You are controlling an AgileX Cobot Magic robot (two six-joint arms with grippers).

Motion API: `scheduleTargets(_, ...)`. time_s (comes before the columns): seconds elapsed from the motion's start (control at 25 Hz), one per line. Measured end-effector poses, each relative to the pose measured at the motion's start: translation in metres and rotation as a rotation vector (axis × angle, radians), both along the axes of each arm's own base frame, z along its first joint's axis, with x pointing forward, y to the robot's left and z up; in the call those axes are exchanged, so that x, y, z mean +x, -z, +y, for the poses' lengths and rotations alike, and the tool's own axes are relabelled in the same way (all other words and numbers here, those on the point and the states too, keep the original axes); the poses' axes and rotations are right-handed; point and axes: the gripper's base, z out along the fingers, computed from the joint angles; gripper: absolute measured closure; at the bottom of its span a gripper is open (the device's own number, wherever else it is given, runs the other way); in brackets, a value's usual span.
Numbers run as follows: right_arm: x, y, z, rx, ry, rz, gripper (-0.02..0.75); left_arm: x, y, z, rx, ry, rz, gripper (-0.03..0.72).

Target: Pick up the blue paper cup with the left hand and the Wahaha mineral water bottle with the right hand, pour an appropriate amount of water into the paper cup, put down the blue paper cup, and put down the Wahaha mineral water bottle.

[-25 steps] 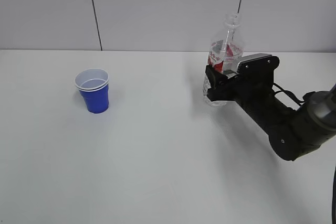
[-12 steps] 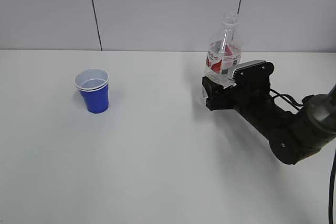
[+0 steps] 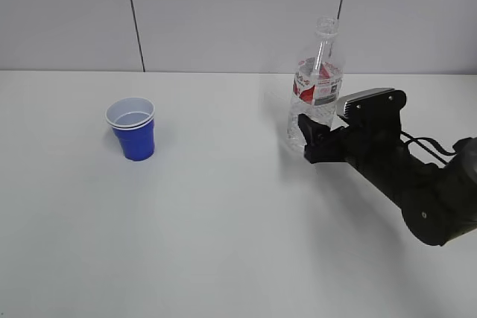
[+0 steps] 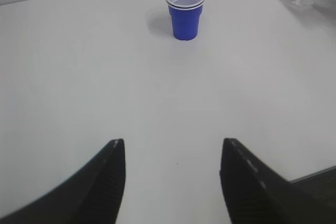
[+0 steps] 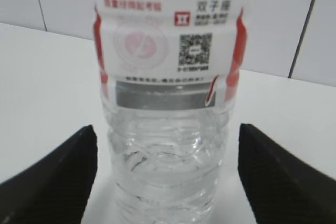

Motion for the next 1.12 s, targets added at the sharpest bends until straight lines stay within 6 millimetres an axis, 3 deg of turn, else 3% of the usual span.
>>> scheduleTargets(0.56,-0.054,-0.039,-0.015,-0.001,0.01,0.002,0.127,0.0,0.0,0.0,0.0,0.0,0.0,0.252)
scheduleTargets(0.84,-0.084,-0.067,-0.023,0.002,0.012,-0.024,0.128,0.0,0.0,0.0,0.0,0.0,0.0,0.252)
scheduleTargets(1.12,-0.099,-0.098,-0.028,-0.018,0.019,-0.003,0.13,0.0,0.0,0.0,0.0,0.0,0.0,0.252)
